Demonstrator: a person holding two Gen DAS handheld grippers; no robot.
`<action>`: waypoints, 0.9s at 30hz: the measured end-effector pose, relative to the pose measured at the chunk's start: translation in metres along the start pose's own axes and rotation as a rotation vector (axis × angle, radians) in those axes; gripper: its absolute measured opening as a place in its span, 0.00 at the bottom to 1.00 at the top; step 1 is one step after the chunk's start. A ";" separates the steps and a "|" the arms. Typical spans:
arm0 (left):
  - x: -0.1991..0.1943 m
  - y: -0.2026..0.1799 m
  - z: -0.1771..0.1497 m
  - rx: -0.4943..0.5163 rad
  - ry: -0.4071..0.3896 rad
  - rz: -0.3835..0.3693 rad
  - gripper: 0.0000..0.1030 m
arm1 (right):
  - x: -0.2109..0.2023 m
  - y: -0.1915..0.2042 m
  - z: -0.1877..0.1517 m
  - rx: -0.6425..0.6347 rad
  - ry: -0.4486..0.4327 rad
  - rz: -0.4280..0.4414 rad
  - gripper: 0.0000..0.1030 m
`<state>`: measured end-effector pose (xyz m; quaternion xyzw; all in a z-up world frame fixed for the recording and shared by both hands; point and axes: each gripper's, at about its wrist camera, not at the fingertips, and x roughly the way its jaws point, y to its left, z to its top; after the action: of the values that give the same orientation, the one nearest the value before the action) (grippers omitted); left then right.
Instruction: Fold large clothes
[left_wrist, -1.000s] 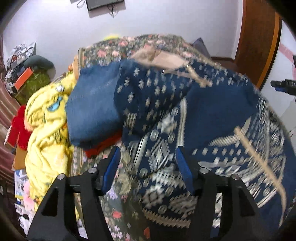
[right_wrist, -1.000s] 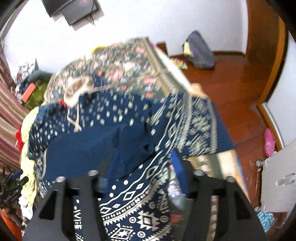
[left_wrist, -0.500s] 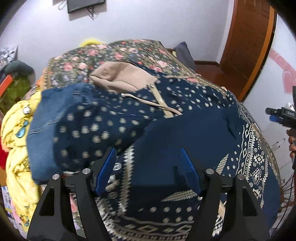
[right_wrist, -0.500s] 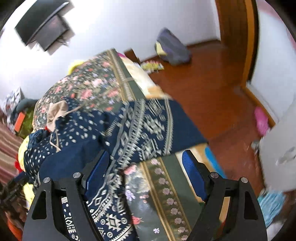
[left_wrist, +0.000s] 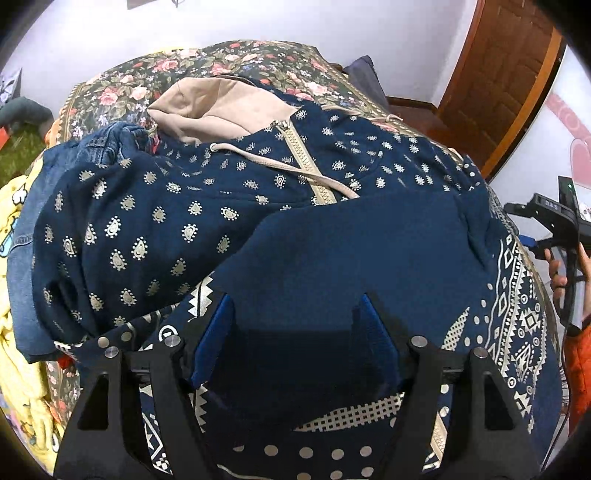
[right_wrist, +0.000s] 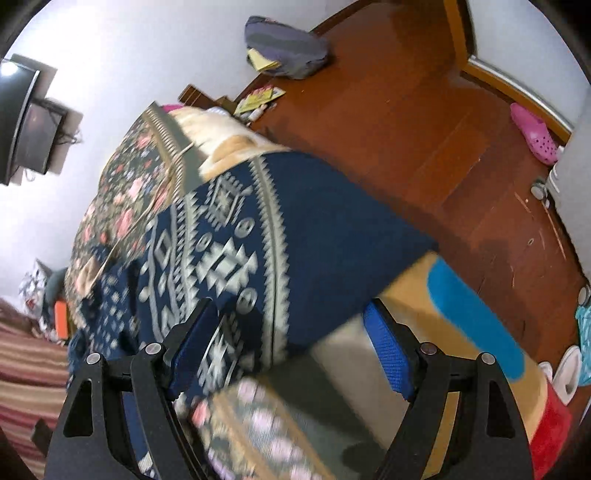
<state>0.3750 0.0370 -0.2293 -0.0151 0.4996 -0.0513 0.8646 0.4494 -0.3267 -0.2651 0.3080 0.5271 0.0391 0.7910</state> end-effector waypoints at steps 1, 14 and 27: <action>0.002 0.000 0.000 0.001 0.001 0.002 0.68 | 0.002 0.001 0.002 0.001 -0.007 -0.009 0.77; 0.002 -0.003 -0.002 0.011 -0.005 0.015 0.68 | -0.012 0.008 0.025 0.024 -0.134 -0.053 0.10; -0.035 -0.019 -0.004 0.083 -0.082 0.046 0.68 | -0.103 0.125 -0.007 -0.420 -0.316 0.023 0.09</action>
<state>0.3524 0.0218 -0.1993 0.0304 0.4614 -0.0515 0.8852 0.4308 -0.2624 -0.1175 0.1453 0.3737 0.1080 0.9097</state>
